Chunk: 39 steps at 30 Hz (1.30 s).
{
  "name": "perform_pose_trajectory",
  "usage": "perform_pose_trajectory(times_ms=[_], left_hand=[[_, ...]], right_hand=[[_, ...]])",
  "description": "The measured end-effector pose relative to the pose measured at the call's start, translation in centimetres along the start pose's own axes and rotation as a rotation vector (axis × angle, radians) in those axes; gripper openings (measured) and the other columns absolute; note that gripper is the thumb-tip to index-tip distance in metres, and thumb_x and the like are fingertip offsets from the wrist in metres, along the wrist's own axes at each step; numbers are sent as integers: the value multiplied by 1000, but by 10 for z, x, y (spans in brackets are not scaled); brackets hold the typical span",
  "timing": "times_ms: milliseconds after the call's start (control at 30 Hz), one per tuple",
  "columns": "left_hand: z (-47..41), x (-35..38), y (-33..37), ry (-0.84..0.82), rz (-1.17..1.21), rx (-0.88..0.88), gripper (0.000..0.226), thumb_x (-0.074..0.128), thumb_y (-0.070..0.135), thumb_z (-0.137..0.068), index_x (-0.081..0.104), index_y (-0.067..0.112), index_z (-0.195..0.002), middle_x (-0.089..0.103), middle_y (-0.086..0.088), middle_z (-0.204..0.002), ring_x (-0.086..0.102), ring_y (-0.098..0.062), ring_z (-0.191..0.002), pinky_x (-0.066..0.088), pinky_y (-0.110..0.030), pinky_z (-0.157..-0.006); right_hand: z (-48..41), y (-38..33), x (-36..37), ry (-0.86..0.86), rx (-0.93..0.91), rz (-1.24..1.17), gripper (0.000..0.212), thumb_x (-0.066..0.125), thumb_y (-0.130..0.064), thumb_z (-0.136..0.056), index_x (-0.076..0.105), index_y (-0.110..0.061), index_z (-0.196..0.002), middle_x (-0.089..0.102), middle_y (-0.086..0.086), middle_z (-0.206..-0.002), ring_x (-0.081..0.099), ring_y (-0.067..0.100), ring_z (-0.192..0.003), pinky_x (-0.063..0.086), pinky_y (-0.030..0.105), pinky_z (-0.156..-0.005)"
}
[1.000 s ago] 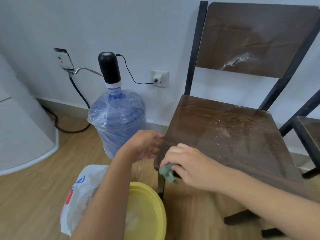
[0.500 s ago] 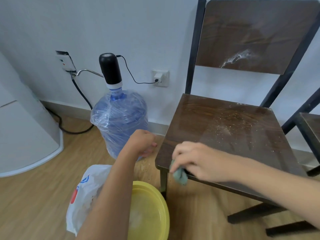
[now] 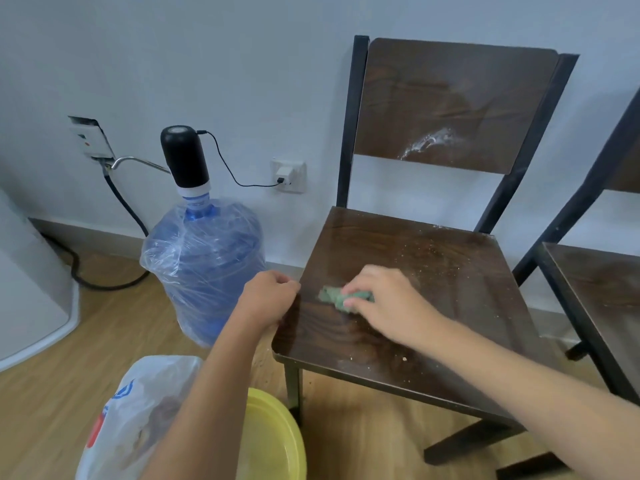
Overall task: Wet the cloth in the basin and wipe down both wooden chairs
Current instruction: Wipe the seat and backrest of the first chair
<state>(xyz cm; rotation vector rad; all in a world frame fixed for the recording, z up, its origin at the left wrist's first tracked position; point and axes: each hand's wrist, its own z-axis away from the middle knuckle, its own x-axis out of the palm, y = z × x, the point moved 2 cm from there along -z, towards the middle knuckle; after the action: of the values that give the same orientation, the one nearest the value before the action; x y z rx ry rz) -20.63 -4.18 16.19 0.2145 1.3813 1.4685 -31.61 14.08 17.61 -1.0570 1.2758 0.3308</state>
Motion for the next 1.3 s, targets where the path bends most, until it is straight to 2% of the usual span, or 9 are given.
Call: perform_pose_trajectory(times_ms=[133,267,400,500,633,967,1067,1167,1300], left_hand=[[4,-1,4,20,-70,16,20,55,35,-96,67,23,-106,67,1,-95,64,-20,-87,60,-46,-88],[9,-1,5,11,-62,-17,20,56,36,-95,68,22,-103,68,-1,-98,64,-20,-89,58,-48,-90],[6,0,2,32,-63,-55,22,58,37,-94,69,23,-106,68,0,-95,65,-22,-87,56,-48,-93],[4,4,1,65,-75,-45,24,57,36,-95,68,21,-110,68,0,-94,64,-18,-84,55,-42,-90],[3,7,1,90,-110,-23,26,57,37,-95,69,21,-112,68,3,-96,63,-14,-85,52,-39,-86],[16,5,23,68,-328,40,21,57,35,-88,69,18,-88,72,-7,-98,64,-26,-94,53,-44,-90],[22,11,30,155,-419,146,27,55,39,-86,67,25,-105,64,-10,-118,56,-33,-113,49,-48,-97],[26,22,43,228,-470,310,24,56,43,-89,70,35,-107,61,2,-113,50,-27,-113,43,-51,-98],[34,45,58,196,-535,486,15,65,48,-86,69,38,-75,57,17,-98,46,-11,-104,34,-50,-95]], right_hand=[[69,-16,-8,-207,-95,-18,19,66,-38,-100,76,-33,-116,63,-17,-109,55,0,-104,51,26,-94],[70,-3,-49,-454,15,-40,6,67,-39,-99,71,-37,-103,61,-21,-110,57,-1,-106,48,22,-94],[-15,56,-90,-101,168,-31,1,72,-26,-97,72,-26,-96,67,-11,-107,63,8,-102,47,21,-79],[-81,105,-89,193,339,-1,4,69,-16,-99,72,-17,-97,65,6,-111,63,25,-106,48,28,-82],[-94,115,-52,243,400,-19,13,69,-17,-100,79,-13,-107,70,6,-122,66,25,-114,51,31,-95],[70,21,-18,-133,-55,20,24,58,-31,-106,71,-34,-125,58,-15,-117,47,0,-110,38,15,-91],[105,8,-33,-347,-83,11,21,53,-32,-108,68,-35,-122,51,-11,-116,45,1,-109,39,17,-90],[112,12,-60,-561,-40,-35,15,55,-30,-107,67,-36,-113,48,-12,-118,49,1,-112,44,25,-99],[53,56,-102,-322,32,-14,13,63,-23,-102,70,-33,-104,59,-11,-118,59,4,-110,44,19,-95]])
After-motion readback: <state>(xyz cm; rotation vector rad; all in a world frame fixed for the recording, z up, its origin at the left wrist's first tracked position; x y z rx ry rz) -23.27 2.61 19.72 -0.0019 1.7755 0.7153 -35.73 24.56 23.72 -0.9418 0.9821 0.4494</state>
